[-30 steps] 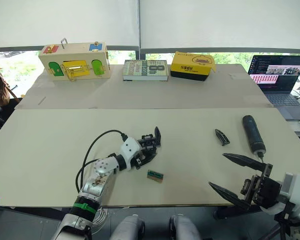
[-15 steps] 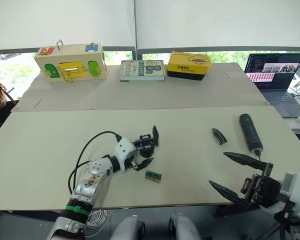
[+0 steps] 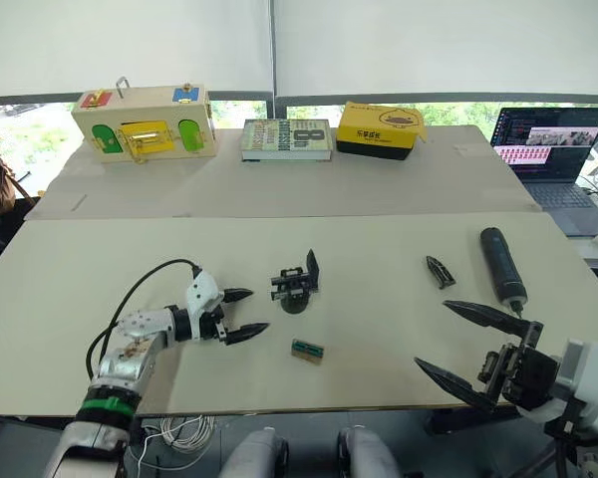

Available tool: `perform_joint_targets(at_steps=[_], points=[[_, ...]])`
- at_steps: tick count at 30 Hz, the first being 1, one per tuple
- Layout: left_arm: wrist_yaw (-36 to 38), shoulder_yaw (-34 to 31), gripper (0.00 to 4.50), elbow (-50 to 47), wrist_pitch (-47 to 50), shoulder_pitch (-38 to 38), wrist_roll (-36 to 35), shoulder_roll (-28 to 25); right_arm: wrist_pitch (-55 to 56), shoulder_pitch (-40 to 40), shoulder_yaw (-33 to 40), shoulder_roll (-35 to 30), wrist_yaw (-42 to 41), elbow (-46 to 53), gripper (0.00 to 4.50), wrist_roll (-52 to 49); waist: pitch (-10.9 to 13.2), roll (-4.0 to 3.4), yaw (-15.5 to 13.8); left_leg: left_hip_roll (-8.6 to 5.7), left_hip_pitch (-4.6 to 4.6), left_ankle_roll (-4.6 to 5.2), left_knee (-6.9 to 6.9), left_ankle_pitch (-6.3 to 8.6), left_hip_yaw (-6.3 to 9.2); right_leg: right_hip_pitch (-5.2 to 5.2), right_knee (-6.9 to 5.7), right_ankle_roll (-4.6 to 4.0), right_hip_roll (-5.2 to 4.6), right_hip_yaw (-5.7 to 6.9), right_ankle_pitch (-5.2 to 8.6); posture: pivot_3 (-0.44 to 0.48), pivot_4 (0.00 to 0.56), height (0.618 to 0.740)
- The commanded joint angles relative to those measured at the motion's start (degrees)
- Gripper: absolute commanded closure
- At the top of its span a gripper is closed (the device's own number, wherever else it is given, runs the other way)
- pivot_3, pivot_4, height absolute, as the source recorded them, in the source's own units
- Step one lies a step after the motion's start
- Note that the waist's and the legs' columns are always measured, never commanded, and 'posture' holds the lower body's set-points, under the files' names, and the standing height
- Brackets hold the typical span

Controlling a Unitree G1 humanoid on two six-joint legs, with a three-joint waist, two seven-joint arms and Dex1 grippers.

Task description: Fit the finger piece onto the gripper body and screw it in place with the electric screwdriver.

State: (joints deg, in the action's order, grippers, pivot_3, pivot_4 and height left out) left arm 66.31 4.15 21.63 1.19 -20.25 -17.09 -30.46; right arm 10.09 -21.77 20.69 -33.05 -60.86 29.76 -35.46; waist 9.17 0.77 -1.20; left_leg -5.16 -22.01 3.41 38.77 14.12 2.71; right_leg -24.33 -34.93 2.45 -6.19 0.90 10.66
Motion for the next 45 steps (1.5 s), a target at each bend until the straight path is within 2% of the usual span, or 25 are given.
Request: perform_joint_targets(at_steps=[1,10,22,27,30,32,33,35,39,42,45], points=[[6.58,1.82,0.06,7.85,-4.46,-7.07,1.16,1.61,1.21,0.31,0.53,-0.14,0.06,0.99,0.00,-0.36,0.05,0.09,-0.38,-0.02,-0.01,0.01,0.02,0.00,0.00,-0.01,0.00,0.00,0.01,0.02,-0.01,0.000,0.150,0.740],[12.34,4.38,0.06,22.54,-12.82,-17.49,5.55,6.93,0.39,0.04,1.12,-0.56,1.27,2.67,0.00,-0.02,0.17,0.29,-0.98,-0.09,-0.19,0.31,0.05,0.00,-0.06,-0.15,0.09,0.02,0.05,0.03,-0.04,0.000,0.150,0.740],[13.81,4.01,0.06,30.93,-19.66,-22.24,7.95,11.79,-0.56,-0.36,0.85,-1.39,3.24,4.07,0.00,0.28,0.21,0.36,-1.04,-0.09,-0.23,0.42,0.11,-0.05,-0.05,-0.13,0.08,0.04,0.04,0.04,-0.03,0.000,0.150,0.740],[13.01,4.56,0.06,33.69,-21.52,-22.87,10.09,12.30,-0.81,-0.35,0.76,-1.72,3.55,4.28,0.00,0.28,0.21,0.37,-1.05,-0.09,-0.22,0.44,0.12,-0.06,-0.06,-0.11,0.09,0.05,0.07,0.06,-0.04,0.000,0.150,0.740],[13.13,3.52,0.91,33.99,-21.59,-22.68,9.23,12.90,-0.80,-0.59,0.70,-1.86,3.79,4.50,0.00,0.27,0.21,0.37,-1.05,-0.09,-0.18,0.44,0.12,-0.06,-0.06,-0.07,0.08,0.06,0.06,0.07,-0.03,0.000,0.150,0.740],[13.48,3.03,1.88,31.46,-20.51,-21.14,8.25,12.97,-0.75,-0.85,0.60,-1.78,3.96,4.68,0.00,0.35,0.21,0.37,-1.06,-0.09,-0.19,0.45,0.13,-0.07,-0.05,-0.07,0.07,0.06,0.07,0.07,-0.03,0.000,0.150,0.740],[13.52,2.89,2.23,30.05,-20.14,-20.29,7.97,12.91,-0.69,-0.97,0.57,-1.74,4.00,4.70,0.00,0.38,0.21,0.37,-1.04,-0.09,-0.18,0.44,0.13,-0.07,-0.05,-0.06,0.07,0.06,0.07,0.07,-0.03,0.000,0.150,0.740],[12.24,2.60,2.22,26.70,-19.20,-18.31,7.84,12.60,-0.45,-1.32,0.58,-1.63,3.99,4.68,0.00,0.42,0.21,0.36,-1.03,-0.09,-0.18,0.45,0.13,-0.06,-0.06,-0.07,0.08,0.06,0.06,0.06,-0.03,0.000,0.150,0.740],[1.50,0.66,2.22,12.24,-12.58,-10.86,7.97,12.34,0.48,-2.32,0.78,-1.18,3.52,4.14,0.00,0.54,0.21,0.35,-0.86,-0.09,-0.19,0.53,0.12,0.00,-0.07,-0.08,0.10,0.06,0.02,-0.06,-0.02,0.000,0.150,0.740],[-7.96,-0.70,2.22,-0.65,-4.02,-4.74,7.77,13.25,0.77,-1.98,0.70,-1.08,3.42,3.47,0.00,0.68,0.21,0.35,-0.85,-0.09,-0.19,0.50,0.11,0.06,-0.06,-0.12,0.12,0.06,0.02,-0.15,-0.02,0.000,0.150,0.740],[-14.22,-0.79,2.22,-11.18,3.98,0.19,6.76,14.43,0.72,-1.40,0.46,-1.10,3.40,3.13,0.00,0.77,0.21,0.35,-0.96,-0.09,-0.21,0.36,0.11,0.14,-0.05,-0.14,0.11,0.07,0.02,-0.15,-0.01,0.000,0.150,0.740]])
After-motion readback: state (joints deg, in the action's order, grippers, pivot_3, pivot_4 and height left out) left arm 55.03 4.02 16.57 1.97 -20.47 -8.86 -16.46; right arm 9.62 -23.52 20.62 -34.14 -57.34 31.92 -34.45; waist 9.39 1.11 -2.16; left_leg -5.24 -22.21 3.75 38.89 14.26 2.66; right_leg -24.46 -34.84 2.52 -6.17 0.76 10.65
